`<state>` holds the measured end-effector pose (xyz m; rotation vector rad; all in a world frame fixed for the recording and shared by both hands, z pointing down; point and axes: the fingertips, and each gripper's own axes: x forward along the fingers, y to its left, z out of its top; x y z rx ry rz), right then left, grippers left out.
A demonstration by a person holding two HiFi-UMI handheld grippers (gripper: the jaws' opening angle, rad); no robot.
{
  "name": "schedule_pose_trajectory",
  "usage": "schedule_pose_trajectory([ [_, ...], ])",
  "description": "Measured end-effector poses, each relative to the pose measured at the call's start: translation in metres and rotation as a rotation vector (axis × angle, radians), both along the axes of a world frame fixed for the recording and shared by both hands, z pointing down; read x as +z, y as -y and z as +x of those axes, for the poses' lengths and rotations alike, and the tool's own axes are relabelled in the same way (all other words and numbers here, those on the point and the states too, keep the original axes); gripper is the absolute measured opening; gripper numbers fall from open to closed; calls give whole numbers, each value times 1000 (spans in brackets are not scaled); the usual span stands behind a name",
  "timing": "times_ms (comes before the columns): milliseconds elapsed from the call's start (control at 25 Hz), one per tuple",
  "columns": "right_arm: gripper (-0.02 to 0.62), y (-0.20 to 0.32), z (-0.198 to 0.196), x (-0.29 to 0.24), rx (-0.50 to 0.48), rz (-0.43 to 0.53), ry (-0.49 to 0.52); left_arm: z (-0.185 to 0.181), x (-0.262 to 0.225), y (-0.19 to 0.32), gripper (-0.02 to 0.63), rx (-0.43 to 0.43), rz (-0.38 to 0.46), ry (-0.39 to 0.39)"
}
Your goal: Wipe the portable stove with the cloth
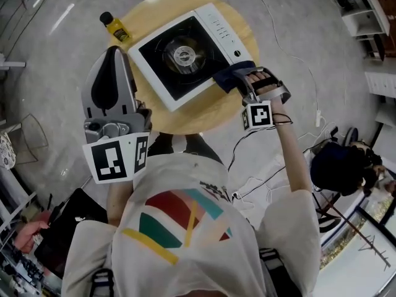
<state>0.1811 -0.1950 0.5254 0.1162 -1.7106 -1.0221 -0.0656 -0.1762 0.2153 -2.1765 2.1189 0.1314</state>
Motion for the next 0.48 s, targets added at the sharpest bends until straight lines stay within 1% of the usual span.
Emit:
schedule_pose_trajectory([
  [120,31,0,-1,7,-32,-12,-44,-3,6,-3,6,-16,-11,2],
  [280,31,-1,-4,9,-61,-16,-78,-9,16,-6,6,-36,-27,-10],
  [480,31,-25,-23,11,-116,-47,-80,-14,20,-14,6,-53,-29,-5],
])
